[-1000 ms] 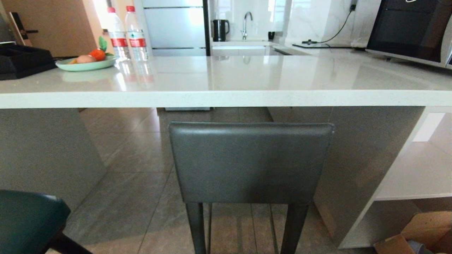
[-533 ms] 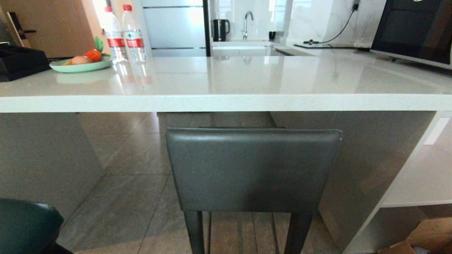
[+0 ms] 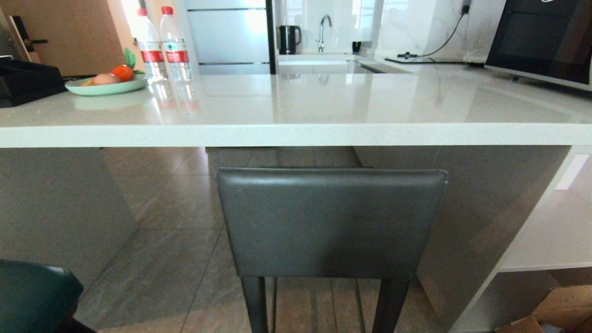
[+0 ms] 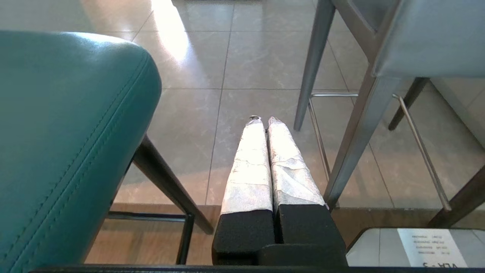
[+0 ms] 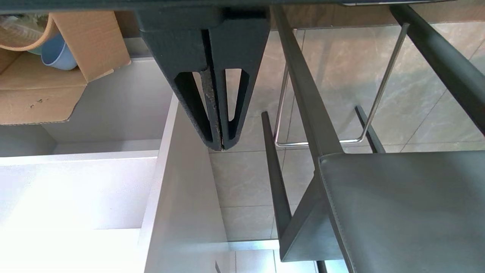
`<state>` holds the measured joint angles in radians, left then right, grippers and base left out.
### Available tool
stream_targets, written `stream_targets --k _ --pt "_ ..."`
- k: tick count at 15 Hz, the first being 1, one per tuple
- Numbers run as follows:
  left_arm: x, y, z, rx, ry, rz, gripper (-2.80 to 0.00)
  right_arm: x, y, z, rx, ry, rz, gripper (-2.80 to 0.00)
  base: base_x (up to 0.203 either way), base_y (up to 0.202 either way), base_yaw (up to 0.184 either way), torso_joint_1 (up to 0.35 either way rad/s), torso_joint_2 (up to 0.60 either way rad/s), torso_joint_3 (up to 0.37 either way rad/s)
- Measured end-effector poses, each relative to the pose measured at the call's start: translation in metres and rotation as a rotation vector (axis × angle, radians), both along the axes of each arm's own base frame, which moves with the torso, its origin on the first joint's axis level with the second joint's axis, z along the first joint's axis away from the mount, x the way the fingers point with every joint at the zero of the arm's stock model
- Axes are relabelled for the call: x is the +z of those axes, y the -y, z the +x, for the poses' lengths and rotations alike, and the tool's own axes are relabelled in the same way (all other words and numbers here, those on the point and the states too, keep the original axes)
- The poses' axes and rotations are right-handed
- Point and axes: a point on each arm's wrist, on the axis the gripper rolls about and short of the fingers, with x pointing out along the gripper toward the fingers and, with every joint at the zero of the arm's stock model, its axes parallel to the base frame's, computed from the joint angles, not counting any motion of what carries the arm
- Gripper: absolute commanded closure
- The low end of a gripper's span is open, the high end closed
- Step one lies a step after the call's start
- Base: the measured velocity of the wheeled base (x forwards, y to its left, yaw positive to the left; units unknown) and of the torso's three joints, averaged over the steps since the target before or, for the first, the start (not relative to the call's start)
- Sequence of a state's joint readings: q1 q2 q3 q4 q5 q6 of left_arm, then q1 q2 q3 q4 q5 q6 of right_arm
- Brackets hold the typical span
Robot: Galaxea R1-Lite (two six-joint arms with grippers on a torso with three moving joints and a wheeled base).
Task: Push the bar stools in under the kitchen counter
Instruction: Pull the gray chair out from under the dining table
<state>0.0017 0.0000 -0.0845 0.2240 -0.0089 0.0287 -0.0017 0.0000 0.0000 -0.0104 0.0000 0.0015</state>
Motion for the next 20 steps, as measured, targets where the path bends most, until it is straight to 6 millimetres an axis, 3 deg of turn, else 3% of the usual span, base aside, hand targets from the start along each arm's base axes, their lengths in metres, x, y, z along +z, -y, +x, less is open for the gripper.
stream_targets --k 9,11,13,16,20 --pt "0.005 0.0 -0.002 -0.01 0.009 0.006 0.0 -0.001 0.0 0.0 -0.005 -0.02 0.0 0.0 0.0 0.0 0.0 0.0 0.0 0.0" --pt "0.026 0.001 -0.003 -0.028 0.035 -0.011 0.0 0.005 0.0 -0.003 -0.013 -0.027 0.002 0.0 0.0 0.0 0.0 0.0 0.0 0.0" --pt "0.052 0.002 0.003 -0.063 0.03 -0.046 0.0 0.032 0.0 -0.007 -0.013 0.0 0.034 0.0 0.0 0.0 0.0 0.0 0.0 0.0" --pt "0.09 0.003 0.031 -0.125 0.013 -0.085 0.0 0.066 0.0 0.004 0.023 -0.061 0.067 0.0 0.0 0.0 0.0 0.0 0.0 0.0" --pt "0.12 0.005 0.097 -0.167 -0.039 -0.103 0.0 0.098 -0.001 0.049 0.02 -0.174 0.091 0.0 0.0 0.0 0.0 0.0 0.0 0.0"
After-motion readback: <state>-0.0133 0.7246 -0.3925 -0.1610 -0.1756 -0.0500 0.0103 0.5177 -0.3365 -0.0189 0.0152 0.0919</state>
